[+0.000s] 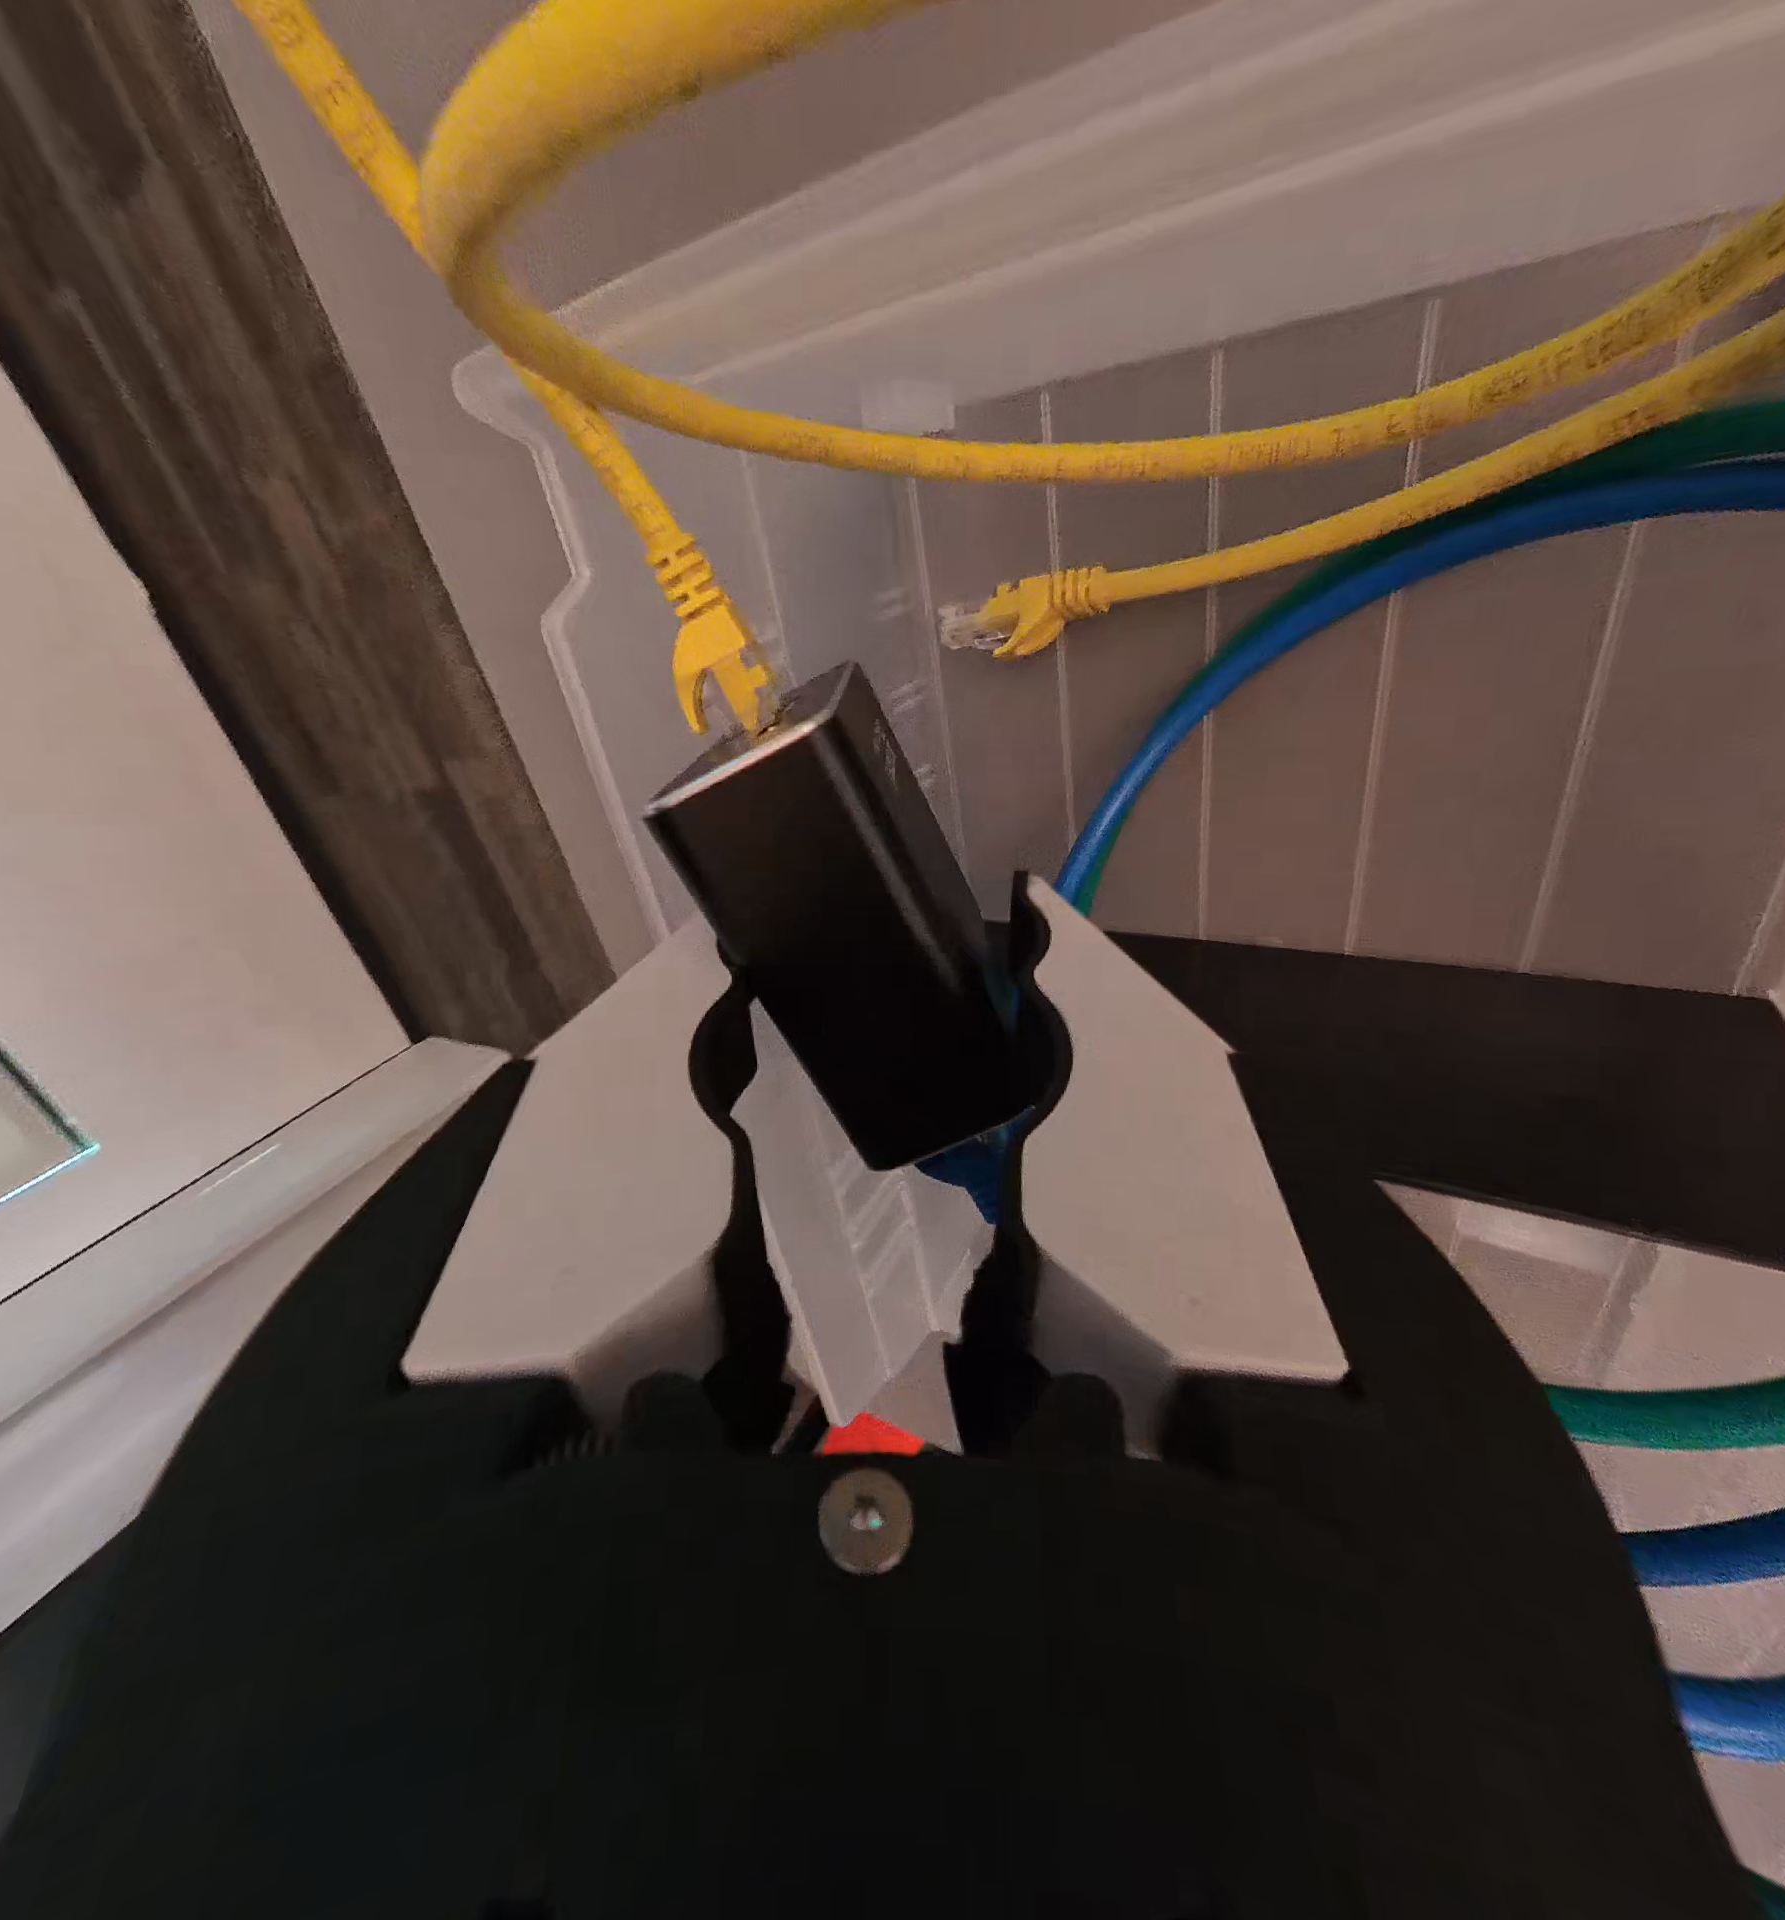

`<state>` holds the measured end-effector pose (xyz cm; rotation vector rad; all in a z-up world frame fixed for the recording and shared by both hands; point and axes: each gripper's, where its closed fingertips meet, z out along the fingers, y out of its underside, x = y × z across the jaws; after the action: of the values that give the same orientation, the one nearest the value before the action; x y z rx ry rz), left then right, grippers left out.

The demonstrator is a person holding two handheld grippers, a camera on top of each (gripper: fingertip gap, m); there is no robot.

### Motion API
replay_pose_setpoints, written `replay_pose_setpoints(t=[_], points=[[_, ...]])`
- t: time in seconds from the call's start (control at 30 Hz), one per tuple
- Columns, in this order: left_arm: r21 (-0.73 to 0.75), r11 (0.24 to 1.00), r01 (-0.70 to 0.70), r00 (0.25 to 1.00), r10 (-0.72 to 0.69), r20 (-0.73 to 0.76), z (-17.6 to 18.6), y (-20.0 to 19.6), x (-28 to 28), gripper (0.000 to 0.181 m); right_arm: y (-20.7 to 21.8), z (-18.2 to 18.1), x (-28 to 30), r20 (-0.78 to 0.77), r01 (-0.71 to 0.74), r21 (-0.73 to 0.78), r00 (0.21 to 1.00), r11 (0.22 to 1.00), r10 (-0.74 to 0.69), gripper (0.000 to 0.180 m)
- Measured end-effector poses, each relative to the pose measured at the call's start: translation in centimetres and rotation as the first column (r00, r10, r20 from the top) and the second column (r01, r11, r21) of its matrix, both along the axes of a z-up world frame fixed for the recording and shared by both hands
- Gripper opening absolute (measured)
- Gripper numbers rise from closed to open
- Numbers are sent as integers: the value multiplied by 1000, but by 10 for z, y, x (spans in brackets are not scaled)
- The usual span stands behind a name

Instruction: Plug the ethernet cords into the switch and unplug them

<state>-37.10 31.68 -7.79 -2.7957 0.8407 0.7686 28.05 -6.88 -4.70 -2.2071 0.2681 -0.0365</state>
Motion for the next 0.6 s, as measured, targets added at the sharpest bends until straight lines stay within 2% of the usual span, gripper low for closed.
replay_pose_setpoints(t=[0.07, 0.1, 0.2, 0.3, 0.4, 0.47, 0.53, 0.57, 0.6], points=[[-14, 1000, 7, 999, -8, -38, 2, 0, 0, 44, -8, -19, 12, 26, 35, -68, 999, 997, -33, 46], [-9, 1000, 18, 999, -18, -49, 5, 1, -1, 43, -8, -26, 12, 15, 15, -80, 1000, 997, -14, 35], [73, 992, 100, 991, -92, -102, 32, 9, -1, 33, -2, -28, 12, -42, -5, -39, 999, 999, 3, 37], [168, 969, 180, 975, -152, -164, 75, 12, 0, 32, 6, -9, 13, 88, -43, 74, 995, 996, 36, 40], [247, 939, 240, 958, -188, -216, 124, 8, 4, 31, 4, -1, 33, 236, 40, 109, 970, 993, -65, 41], [295, 910, 292, 943, -222, -248, 156, 3, 11, 31, 1, -18, 46, 236, 105, 47, 965, 993, -113, 53], [345, 875, 339, 929, -253, -271, 188, -4, 21, 32, 2, -43, 43, 143, 96, -35, 986, 995, -90, 59], [370, 855, 363, 922, -272, -275, 203, -8, 28, 31, 4, -54, 40, 103, 77, -71, 992, 995, -69, 56], [398, 833, 385, 916, -293, -273, 218, -13, 35, 32, 5, -61, 37, 83, 54, -94, 995, 994, -46, 32]])
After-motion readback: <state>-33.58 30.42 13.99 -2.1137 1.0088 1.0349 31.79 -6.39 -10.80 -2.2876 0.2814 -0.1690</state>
